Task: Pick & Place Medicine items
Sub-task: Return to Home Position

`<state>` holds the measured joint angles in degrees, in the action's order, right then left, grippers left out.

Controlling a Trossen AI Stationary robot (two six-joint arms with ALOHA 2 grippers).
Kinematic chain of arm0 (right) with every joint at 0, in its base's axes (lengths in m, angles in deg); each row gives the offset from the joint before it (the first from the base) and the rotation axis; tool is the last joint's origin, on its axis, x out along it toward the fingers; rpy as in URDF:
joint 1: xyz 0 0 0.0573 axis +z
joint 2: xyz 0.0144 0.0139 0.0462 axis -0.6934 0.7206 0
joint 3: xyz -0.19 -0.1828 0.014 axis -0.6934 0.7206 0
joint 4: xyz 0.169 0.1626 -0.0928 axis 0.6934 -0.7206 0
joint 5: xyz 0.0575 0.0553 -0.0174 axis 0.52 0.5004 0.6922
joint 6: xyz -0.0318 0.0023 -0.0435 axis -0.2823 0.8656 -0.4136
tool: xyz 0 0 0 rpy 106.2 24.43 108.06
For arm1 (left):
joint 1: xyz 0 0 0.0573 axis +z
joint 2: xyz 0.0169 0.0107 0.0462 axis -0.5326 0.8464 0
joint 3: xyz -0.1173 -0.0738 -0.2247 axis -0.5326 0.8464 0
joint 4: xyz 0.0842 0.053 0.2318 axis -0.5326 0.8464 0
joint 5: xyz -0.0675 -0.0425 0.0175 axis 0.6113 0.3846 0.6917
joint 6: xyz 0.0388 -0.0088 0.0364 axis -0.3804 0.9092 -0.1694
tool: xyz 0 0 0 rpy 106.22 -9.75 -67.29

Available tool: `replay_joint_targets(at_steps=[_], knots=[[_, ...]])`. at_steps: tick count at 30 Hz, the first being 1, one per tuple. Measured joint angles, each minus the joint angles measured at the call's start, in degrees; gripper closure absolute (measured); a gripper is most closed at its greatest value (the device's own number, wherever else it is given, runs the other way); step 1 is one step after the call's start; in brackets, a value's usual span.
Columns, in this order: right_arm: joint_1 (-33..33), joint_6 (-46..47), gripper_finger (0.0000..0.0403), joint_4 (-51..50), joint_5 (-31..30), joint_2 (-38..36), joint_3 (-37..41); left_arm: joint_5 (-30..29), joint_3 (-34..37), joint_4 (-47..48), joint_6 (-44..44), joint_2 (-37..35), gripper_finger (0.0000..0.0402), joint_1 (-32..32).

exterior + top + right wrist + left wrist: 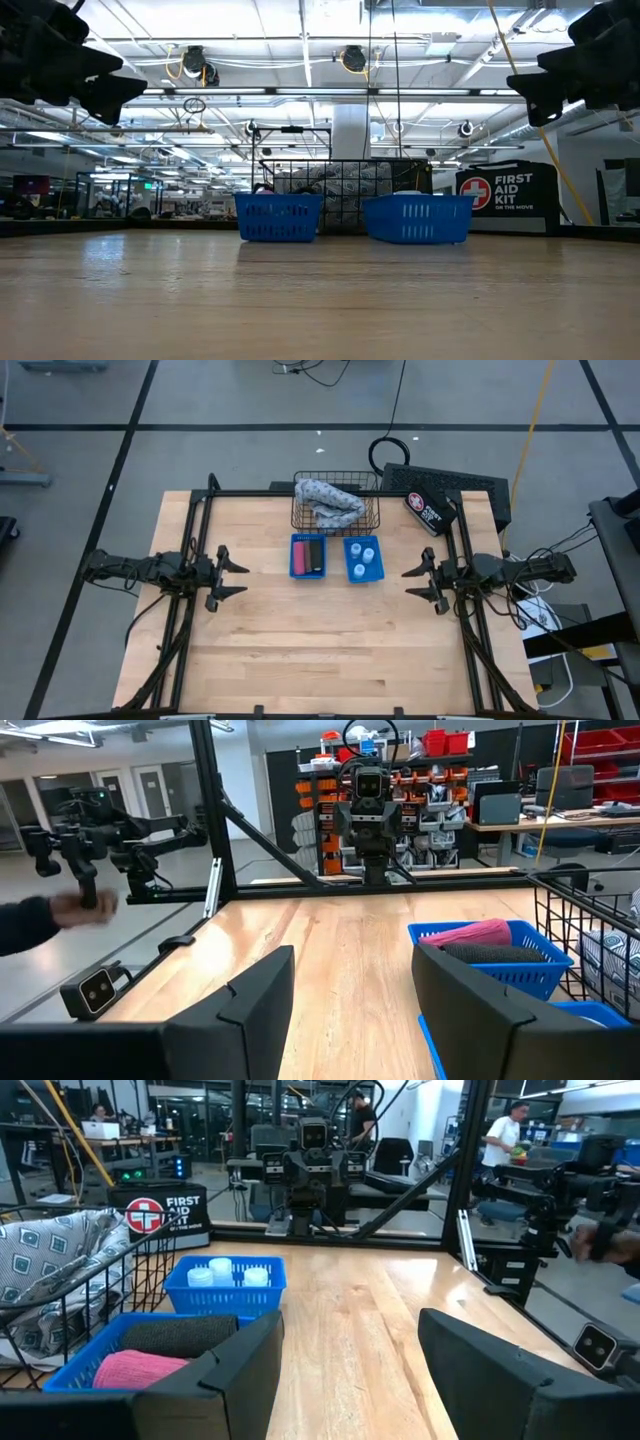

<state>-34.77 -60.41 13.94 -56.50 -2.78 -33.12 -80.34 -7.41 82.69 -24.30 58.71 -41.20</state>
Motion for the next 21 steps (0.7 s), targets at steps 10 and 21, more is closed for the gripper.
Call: replay_joint_targets(at_steps=[10,21], knots=[[0.00,0.00,0.0210,-0.08,0.02,0.00,0.00,-0.13,0.17,-1.90,0.17,0.00,0.0160,-0.01],[0.00,0.00,0.0211,-0.07,0.02,0.00,0.00,-0.13,0.17,-2.04,0.34,0.00,0.0160,0.01]])
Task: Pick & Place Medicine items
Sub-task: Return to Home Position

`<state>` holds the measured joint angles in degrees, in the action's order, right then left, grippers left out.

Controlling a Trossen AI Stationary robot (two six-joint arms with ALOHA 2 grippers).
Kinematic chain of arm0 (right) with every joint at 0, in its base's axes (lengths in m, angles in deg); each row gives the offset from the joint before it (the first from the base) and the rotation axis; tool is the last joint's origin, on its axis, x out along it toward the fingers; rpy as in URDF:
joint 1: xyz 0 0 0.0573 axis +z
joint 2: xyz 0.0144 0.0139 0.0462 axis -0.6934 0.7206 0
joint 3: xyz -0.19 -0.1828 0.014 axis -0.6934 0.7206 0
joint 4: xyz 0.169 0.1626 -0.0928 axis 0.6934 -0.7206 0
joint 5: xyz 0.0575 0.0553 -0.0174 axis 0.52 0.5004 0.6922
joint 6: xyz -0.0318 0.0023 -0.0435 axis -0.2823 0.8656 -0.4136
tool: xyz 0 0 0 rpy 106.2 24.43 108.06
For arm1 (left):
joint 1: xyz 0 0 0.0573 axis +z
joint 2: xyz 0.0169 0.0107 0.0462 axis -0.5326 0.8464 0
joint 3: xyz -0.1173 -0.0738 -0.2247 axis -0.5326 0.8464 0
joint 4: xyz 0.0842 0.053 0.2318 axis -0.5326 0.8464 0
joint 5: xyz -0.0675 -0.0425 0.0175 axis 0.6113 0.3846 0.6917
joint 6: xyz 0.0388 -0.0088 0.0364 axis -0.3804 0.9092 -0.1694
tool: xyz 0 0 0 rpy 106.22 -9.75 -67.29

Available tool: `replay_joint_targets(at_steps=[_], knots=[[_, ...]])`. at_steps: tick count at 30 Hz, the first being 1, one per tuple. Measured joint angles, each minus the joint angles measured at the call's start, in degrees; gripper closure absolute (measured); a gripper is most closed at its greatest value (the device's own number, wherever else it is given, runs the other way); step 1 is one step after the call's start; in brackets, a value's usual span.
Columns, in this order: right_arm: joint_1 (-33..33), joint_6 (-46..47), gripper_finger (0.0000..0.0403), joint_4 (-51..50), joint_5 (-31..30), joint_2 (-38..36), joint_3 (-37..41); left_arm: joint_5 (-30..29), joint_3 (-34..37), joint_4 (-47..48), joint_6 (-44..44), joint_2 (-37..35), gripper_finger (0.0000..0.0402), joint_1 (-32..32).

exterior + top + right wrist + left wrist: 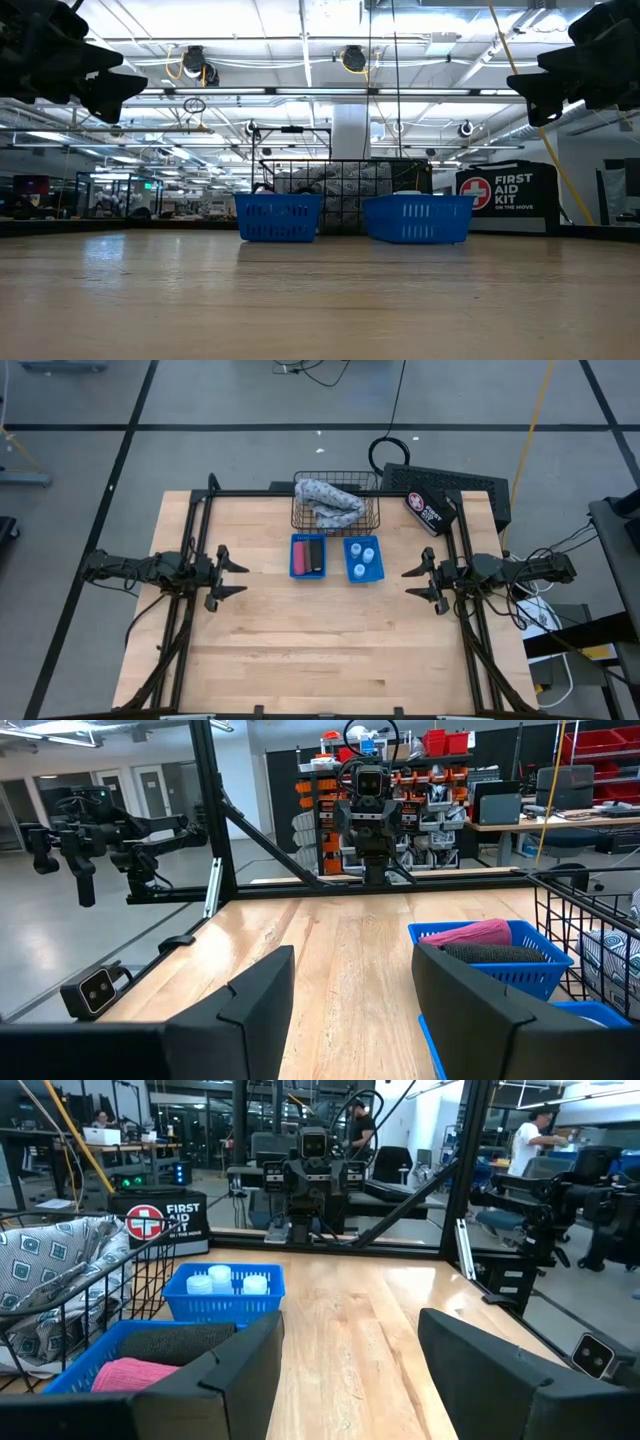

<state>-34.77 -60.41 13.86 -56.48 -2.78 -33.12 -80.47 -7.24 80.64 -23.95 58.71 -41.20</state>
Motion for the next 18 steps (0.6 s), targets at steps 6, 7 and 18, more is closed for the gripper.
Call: replay_joint_targets(at_steps=[6,7,18], knots=[[0.00,0.00,0.0207,0.00,0.00,0.00,0.00,0.01,-0.02,-0.02,0.00,0.00,0.0160,0.00],[0.00,0.00,0.0207,-0.01,0.00,0.00,0.00,0.01,-0.02,-0.03,0.00,0.00,0.0160,-0.01],[0.00,0.00,0.0207,-0.02,0.00,0.00,0.00,0.02,-0.04,-0.07,-0.02,0.00,0.0160,-0.02]])
